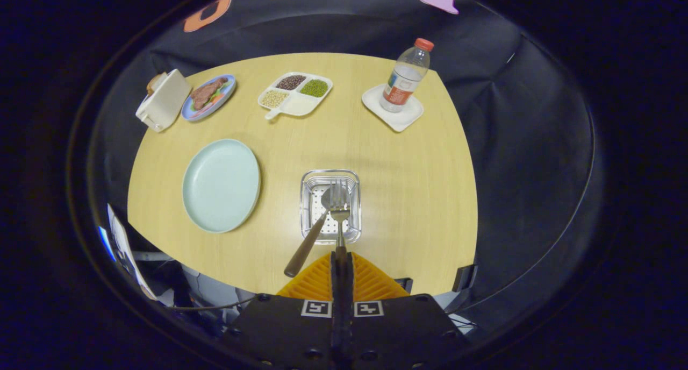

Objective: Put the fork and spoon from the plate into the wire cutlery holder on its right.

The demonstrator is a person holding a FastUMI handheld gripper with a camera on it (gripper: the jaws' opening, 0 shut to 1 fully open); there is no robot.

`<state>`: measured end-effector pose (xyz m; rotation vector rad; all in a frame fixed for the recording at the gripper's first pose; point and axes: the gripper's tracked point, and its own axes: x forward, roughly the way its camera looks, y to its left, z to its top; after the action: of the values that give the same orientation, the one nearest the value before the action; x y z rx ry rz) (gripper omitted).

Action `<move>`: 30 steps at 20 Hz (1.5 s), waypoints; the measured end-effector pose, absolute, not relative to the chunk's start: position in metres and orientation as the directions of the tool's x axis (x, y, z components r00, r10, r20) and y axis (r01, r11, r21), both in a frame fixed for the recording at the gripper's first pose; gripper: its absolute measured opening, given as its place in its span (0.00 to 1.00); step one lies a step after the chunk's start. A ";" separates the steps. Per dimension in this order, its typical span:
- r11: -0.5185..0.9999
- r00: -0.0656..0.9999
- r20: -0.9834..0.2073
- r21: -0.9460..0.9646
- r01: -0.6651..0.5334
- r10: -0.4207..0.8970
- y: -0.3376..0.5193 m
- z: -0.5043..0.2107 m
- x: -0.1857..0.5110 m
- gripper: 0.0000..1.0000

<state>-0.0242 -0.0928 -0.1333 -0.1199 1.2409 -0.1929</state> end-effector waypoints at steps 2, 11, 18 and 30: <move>0.977 0.316 -0.925 -0.194 0.084 -0.211 -0.093 -0.134 -0.020 0.01; 0.989 0.397 -0.910 -0.081 0.126 -0.125 -0.077 -0.114 -0.012 0.59; 0.990 0.573 -0.815 0.000 0.139 -0.080 -0.060 -0.074 -0.021 0.97; 0.981 0.946 -0.261 -0.022 0.191 -0.190 -0.049 0.042 -0.073 0.97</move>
<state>-0.0728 -0.0486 0.0425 0.0041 0.2658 -0.1942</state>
